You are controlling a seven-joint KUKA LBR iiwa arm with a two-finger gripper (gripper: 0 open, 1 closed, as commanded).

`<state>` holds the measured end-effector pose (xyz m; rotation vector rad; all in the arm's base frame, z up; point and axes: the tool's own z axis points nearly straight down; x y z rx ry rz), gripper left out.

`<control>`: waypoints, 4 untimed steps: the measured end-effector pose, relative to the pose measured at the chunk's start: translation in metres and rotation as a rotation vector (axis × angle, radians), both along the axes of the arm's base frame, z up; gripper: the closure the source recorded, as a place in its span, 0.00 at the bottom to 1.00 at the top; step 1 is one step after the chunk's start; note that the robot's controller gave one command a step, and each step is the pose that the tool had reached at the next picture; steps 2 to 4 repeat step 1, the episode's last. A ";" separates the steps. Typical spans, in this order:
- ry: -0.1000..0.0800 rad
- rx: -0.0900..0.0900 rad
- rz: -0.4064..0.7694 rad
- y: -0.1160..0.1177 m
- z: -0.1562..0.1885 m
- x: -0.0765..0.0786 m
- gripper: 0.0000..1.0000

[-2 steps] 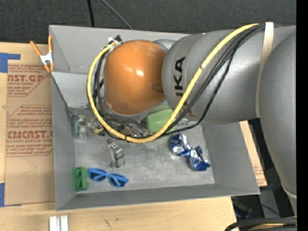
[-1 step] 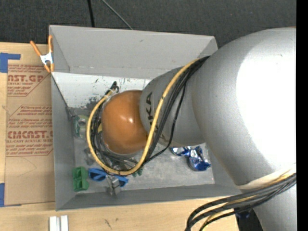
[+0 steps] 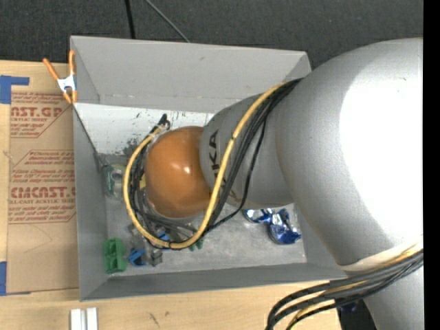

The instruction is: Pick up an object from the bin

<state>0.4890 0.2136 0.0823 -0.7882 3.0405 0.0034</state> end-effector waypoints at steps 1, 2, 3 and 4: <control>-0.011 0.002 -0.008 -0.008 0.129 0.024 1.00; -0.011 0.002 -0.008 -0.008 0.129 0.024 1.00; -0.011 0.002 -0.008 -0.008 0.129 0.024 1.00; -0.011 0.002 -0.008 -0.008 0.129 0.024 1.00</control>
Offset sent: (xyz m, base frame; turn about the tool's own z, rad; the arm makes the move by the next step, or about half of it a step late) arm 0.0213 -0.0090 0.1244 0.0068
